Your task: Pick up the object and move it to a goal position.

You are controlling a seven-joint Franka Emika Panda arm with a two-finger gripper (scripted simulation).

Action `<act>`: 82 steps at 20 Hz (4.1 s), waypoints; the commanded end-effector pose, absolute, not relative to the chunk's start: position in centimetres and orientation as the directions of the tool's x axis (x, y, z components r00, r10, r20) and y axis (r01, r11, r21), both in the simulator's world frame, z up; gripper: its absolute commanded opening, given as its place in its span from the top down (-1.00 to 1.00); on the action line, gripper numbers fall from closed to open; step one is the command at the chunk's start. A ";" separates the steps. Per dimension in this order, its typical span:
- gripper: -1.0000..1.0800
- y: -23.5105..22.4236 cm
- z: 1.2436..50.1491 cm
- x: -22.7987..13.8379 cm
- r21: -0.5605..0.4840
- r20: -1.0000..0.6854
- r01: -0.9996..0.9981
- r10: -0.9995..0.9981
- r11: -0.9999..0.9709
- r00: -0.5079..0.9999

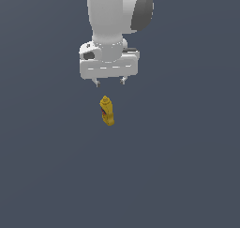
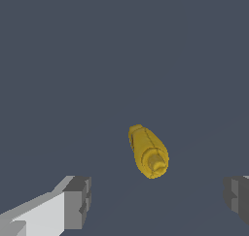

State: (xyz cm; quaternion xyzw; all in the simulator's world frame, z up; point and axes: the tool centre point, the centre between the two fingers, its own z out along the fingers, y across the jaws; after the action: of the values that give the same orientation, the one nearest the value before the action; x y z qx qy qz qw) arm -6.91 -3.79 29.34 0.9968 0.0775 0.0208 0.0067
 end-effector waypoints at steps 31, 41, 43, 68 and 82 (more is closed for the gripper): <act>-0.92 -7.0 20.3 -9.0 0.000 0.000 0.410 0.410 -0.912 0.912; -0.92 -7.0 17.1 -9.0 0.000 0.000 0.412 0.412 -0.911 0.911; 1.00 -7.0 17.0 -9.0 0.000 0.000 0.412 0.412 -0.911 0.911; 1.00 -8.9 19.3 -5.3 0.000 0.001 0.412 0.412 -0.911 0.911; 1.00 -11.1 21.8 -0.9 0.000 0.000 0.412 0.412 -0.911 0.911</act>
State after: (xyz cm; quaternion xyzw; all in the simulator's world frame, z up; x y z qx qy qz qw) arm -1.35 -10.96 21.21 0.9775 0.2108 -0.0037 -0.0014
